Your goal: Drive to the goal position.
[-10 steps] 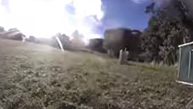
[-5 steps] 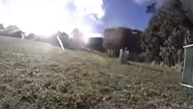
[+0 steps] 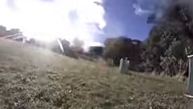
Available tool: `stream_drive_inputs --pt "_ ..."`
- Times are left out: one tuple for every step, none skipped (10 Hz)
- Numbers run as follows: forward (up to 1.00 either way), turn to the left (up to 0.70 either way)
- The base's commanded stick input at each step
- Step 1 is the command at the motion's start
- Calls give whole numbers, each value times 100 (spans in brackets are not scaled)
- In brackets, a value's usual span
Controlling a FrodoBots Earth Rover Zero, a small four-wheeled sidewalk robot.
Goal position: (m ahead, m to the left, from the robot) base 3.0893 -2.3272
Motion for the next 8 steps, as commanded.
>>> stream_drive_inputs --pt "50 0" --pt "50 0" --pt "50 0" --pt "50 0" --pt "50 0" --pt "50 0" --pt "45 0" --pt "24 0"
